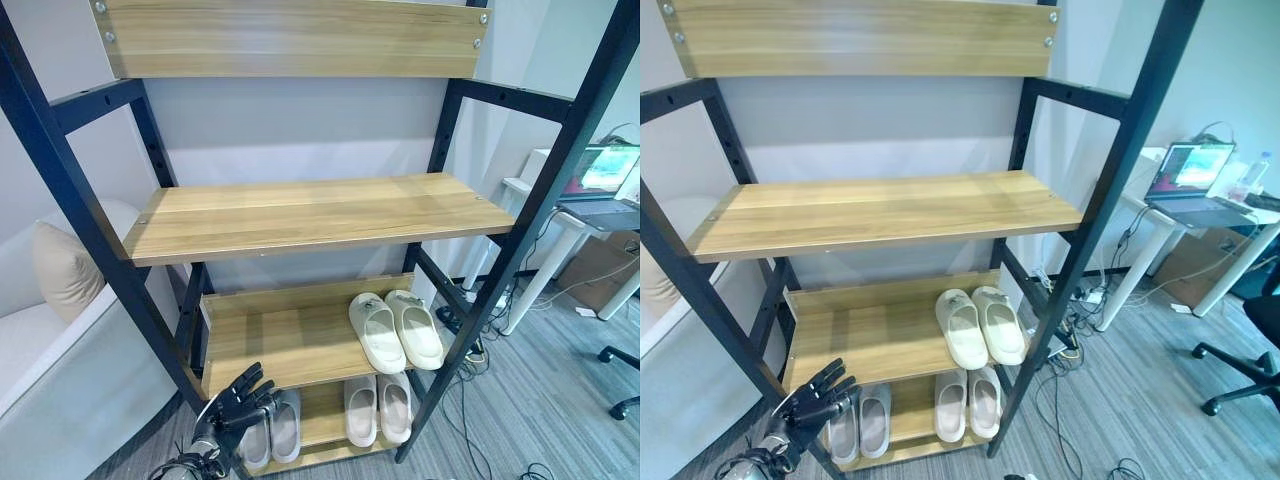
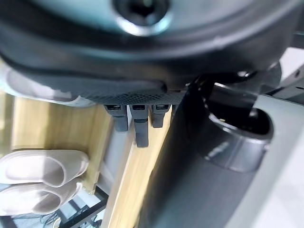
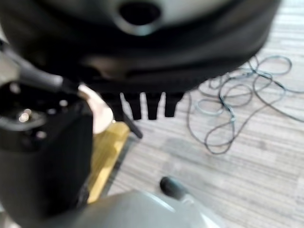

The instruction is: Arrange the slippers neatly on the shoe rack.

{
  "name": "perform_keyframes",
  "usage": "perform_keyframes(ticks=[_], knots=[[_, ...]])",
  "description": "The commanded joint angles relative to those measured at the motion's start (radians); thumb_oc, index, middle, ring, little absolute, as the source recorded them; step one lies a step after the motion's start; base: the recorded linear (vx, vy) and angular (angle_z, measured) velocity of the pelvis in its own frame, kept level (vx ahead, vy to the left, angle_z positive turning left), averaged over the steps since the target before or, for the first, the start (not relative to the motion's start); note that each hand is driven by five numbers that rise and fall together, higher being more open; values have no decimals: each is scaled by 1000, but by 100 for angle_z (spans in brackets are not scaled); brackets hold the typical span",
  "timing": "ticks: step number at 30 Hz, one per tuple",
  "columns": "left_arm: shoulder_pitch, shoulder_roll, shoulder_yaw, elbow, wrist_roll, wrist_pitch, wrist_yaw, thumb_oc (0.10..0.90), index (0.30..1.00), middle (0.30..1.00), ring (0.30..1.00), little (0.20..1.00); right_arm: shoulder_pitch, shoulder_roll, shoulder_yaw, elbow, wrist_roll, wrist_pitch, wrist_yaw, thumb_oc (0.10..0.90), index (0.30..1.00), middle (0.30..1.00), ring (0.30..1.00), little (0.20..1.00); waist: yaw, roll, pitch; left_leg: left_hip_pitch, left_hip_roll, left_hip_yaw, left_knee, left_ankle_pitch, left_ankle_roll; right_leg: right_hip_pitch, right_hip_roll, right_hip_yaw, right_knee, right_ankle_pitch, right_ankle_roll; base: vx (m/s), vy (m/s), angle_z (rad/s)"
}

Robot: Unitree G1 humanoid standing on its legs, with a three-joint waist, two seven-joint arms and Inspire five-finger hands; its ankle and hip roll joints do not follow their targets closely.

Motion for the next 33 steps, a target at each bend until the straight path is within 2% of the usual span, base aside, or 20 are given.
perform_keyframes(ticks=[1, 2, 5, 10, 12, 13, 15, 17, 19, 20, 22, 23, 26, 33], knots=[[-85, -2, 25, 12, -36, 30, -127, 800, 900, 900, 900, 900, -37, 35, 47, 49, -11, -11, 30, 800, 900, 900, 900, 900, -1, 8, 41, -34, -39, -50, 9, -72, 23, 6, -52, -73, 13, -73, 68, 0, 0, 0], [-85, -8, 16, 51, -59, 73, -192, 800, 900, 900, 900, 900, -36, 32, 42, 62, -18, -13, 45, 800, 900, 900, 900, 900, -2, 12, 39, -33, -38, -48, 9, -73, 23, 6, -52, -71, 13, -74, 68, 0, 0, 0], [-77, -20, 9, 112, -64, 113, -258, 800, 900, 900, 900, 900, -32, 32, 39, 77, -27, -17, 66, 800, 900, 900, 900, 900, -4, 16, 38, -30, -36, -45, 9, -75, 23, 7, -50, -66, 13, -74, 66, 0, 0, 0], [-79, -37, -3, 282, 54, 88, -275, 800, 900, 900, 900, 900, -43, 22, 38, 88, -26, -20, 75, 800, 900, 900, 900, 900, -9, 23, 41, -25, -34, -44, 9, -76, 23, 9, -47, -64, 13, -75, 63, 0, 0, 0], [-87, -58, -9, 420, 178, 59, -267, 800, 900, 900, 900, 900, -50, 15, 41, 92, -26, -21, 79, 800, 900, 900, 900, 900, -15, 27, 43, -22, -34, -42, 9, -76, 23, 11, -45, -60, 13, -77, 61, 0, 0, 0], [-88, -59, -9, 422, 178, 58, -267, 800, 900, 900, 900, 900, -51, 15, 41, 92, -26, -21, 79, 800, 900, 900, 900, 900, -15, 28, 44, -22, -34, -42, 9, -77, 23, 11, -45, -60, 13, -77, 61, 0, 0, 0], [-104, -76, 22, 554, 335, -9, -209, 800, 900, 900, 900, 900, -57, 8, 39, 89, -19, -21, 78, 800, 900, 900, 900, 900, -21, 31, 46, -20, -34, -42, 9, -76, 22, 13, -45, -60, 13, -78, 58, 0, 0, 0], [-118, -84, 45, 605, 384, -21, -172, 800, 900, 900, 900, 900, -58, 7, 39, 87, -11, -21, 76, 800, 900, 900, 900, 900, -22, 32, 47, -19, -33, -42, 9, -76, 22, 14, -45, -60, 13, -79, 56, 0, 0, 0], [-143, -88, 106, 698, 493, -52, -72, 800, 900, 900, 900, 900, -61, 3, 31, 80, 6, -21, 71, 800, 900, 900, 900, 900, -24, 33, 48, -19, -34, -45, 9, -75, 21, 14, -44, -61, 13, -80, 54, 0, 0, 0], [-176, -81, 142, 789, 664, -56, 58, 800, 900, 900, 900, 900, -69, -2, 24, 79, 23, -15, 60, 800, 900, 900, 900, 900, -25, 34, 50, -19, -34, -48, 9, -74, 20, 15, -44, -64, 13, -83, 52, 0, 0, 0], [-199, -70, 145, 847, 801, -41, 137, 800, 900, 900, 900, 900, -76, -7, 16, 77, 34, -12, 51, 800, 900, 900, 900, 900, -25, 34, 51, -19, -33, -51, 9, -74, 18, 17, -45, -67, 13, -85, 51, 0, 0, 0], [-207, -67, 106, 870, 928, -41, 202, 800, 900, 900, 900, 900, -84, -11, 14, 77, 39, -9, 39, 800, 900, 900, 900, 900, -28, 37, 53, -17, -34, -52, 9, -75, 18, 17, -45, -69, 13, -86, 51, 0, 0, 0], [-208, -79, 94, 921, 995, -13, 240, 800, 900, 900, 900, 900, -88, -15, -4, 78, 61, -10, 33, 800, 900, 900, 900, 900, -27, 38, 57, -16, -34, -51, 9, -76, 17, 18, -45, -69, 13, -89, 51, 0, 0, 0], [-213, -98, 133, 982, 1012, 27, 288, 800, 900, 900, 900, 900, -64, -25, -93, 106, 163, -13, 29, 800, 900, 900, 900, 900, -30, 31, 60, -17, -32, -49, 9, -77, 16, 14, -44, -71, 13, -91, 53, 0, 0, 0]])
